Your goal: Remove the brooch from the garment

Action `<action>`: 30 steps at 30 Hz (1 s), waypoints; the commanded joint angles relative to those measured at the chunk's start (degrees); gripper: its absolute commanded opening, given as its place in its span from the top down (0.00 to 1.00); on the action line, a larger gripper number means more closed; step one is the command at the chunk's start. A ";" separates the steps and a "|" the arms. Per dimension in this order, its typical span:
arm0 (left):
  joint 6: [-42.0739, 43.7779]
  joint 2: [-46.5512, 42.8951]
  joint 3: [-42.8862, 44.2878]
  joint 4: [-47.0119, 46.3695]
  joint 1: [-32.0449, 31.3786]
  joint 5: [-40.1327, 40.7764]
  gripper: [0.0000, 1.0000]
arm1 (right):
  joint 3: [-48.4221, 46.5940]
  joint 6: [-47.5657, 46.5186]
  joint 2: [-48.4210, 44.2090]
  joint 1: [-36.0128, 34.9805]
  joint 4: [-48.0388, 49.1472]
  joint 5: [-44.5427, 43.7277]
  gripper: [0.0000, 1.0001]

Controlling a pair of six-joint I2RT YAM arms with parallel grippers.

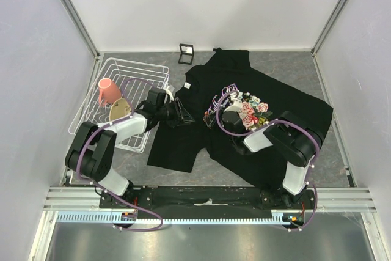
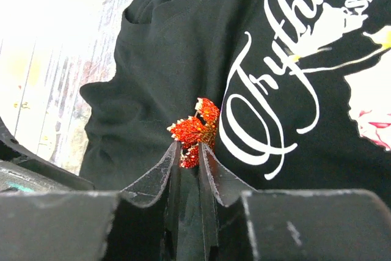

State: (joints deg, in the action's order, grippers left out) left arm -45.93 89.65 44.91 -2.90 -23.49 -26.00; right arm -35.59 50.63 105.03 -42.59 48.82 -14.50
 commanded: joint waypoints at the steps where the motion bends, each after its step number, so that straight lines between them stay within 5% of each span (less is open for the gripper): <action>1: 1.37 1.32 2.11 -1.41 -0.16 -2.48 0.63 | 3.77 3.07 -0.97 1.01 -1.26 2.37 0.75; 12: 1.37 4.74 4.75 -1.94 -2.00 -4.15 0.65 | 8.26 5.62 -6.42 3.03 -3.73 4.13 0.66; 18: 1.20 6.07 6.33 -1.85 -3.06 -4.85 0.66 | 6.51 -0.35 -7.74 4.09 -4.61 8.25 0.60; 30: 1.81 7.91 9.49 -0.62 -4.11 -4.76 0.67 | -3.42 -7.90 -10.82 10.59 -21.01 22.32 0.48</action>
State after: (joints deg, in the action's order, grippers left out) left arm -45.82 96.62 51.13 -3.07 -26.79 -30.09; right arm -33.17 47.53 96.03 -34.70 34.74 1.87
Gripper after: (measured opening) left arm 0.335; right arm 0.511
